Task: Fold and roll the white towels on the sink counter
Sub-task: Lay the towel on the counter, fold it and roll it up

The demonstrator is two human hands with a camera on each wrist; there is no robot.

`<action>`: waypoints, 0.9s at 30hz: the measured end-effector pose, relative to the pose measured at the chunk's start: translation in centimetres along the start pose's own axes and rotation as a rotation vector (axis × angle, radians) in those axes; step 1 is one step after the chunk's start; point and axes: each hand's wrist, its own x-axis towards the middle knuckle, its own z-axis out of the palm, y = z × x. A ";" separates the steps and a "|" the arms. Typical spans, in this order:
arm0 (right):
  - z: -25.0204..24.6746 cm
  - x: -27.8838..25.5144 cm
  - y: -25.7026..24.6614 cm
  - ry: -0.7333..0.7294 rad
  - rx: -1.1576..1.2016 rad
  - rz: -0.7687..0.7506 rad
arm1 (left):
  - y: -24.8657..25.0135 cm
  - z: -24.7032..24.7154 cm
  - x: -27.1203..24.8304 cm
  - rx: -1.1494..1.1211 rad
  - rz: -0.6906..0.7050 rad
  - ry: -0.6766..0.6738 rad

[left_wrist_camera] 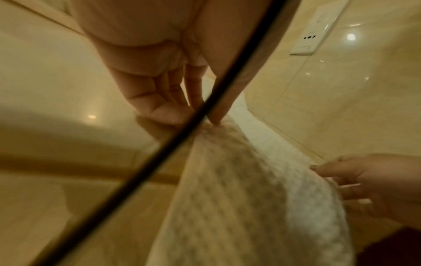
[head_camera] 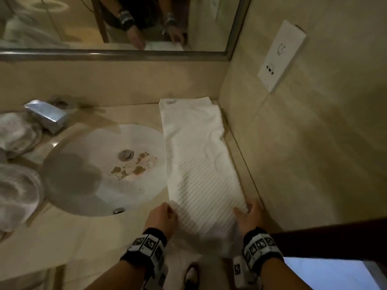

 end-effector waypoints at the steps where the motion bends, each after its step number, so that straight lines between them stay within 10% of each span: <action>1: 0.0 -0.4 0.6 0.003 0.078 0.022 | -0.2 0.5 -0.9 -0.032 -0.007 0.027; 11: 0.3 -2.2 8.0 -0.346 0.257 0.160 | -0.8 6.4 -6.8 -0.611 -0.336 0.250; 27: -3.4 -5.5 9.2 -0.480 0.654 0.161 | -4.3 8.5 -7.6 -1.110 -0.281 -0.261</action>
